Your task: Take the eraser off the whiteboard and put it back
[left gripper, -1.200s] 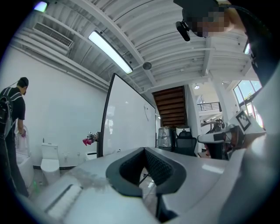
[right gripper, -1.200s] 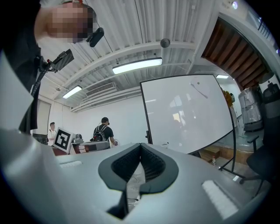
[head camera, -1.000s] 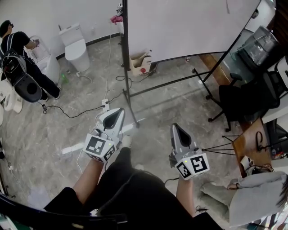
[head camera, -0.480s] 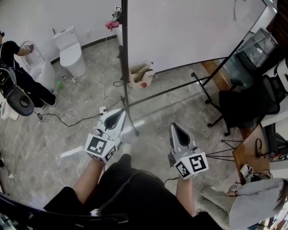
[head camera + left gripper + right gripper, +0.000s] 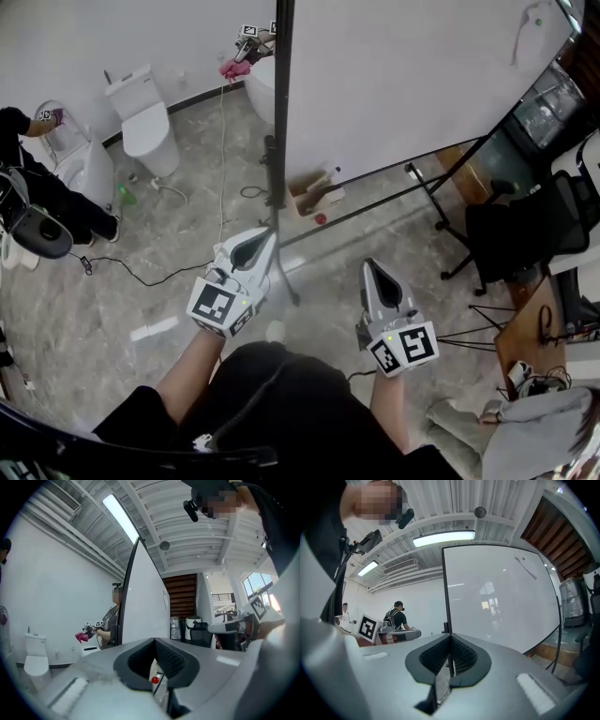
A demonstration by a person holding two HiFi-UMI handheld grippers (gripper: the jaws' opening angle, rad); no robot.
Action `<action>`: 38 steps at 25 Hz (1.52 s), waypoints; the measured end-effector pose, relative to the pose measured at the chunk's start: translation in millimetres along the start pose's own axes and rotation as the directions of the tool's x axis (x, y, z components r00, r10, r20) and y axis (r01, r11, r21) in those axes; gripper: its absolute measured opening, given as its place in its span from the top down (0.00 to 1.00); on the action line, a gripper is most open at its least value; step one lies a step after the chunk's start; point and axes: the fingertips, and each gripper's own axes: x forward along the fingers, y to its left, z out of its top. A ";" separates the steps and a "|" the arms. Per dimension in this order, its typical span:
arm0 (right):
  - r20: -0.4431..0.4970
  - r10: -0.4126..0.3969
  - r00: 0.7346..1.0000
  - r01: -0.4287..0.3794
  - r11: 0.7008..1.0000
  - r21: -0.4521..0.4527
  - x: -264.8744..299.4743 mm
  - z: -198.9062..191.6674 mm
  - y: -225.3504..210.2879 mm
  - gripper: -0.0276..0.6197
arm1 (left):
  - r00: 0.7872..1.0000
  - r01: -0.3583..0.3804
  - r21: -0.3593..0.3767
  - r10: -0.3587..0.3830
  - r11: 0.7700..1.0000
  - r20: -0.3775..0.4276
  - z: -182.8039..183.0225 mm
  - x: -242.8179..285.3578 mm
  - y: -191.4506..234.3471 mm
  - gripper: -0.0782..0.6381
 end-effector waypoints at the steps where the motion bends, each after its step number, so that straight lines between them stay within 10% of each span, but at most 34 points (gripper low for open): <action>1: -0.001 0.001 1.000 -0.001 1.000 -0.001 9.2 0.2 0.5 0.94 | 1.000 -0.002 0.002 0.002 1.000 -0.001 0.9 2.3 8.3 0.88; 13: -0.012 -0.037 0.999 0.037 0.999 -0.005 73.7 -5.9 -7.3 0.94 | 1.000 0.020 -0.030 -0.021 0.999 -0.014 -9.2 33.5 68.8 0.89; 31: -0.096 -0.008 0.995 0.003 0.999 -0.049 118.1 -58.7 -58.5 0.94 | 0.998 -0.026 -0.033 0.024 0.999 -0.054 -38.3 69.3 50.0 0.88; 38: -0.144 0.003 0.990 -0.007 1.000 -0.025 140.4 -84.5 -84.5 0.72 | 0.992 -0.102 -0.040 0.099 0.994 -0.072 -48.7 76.1 49.1 0.89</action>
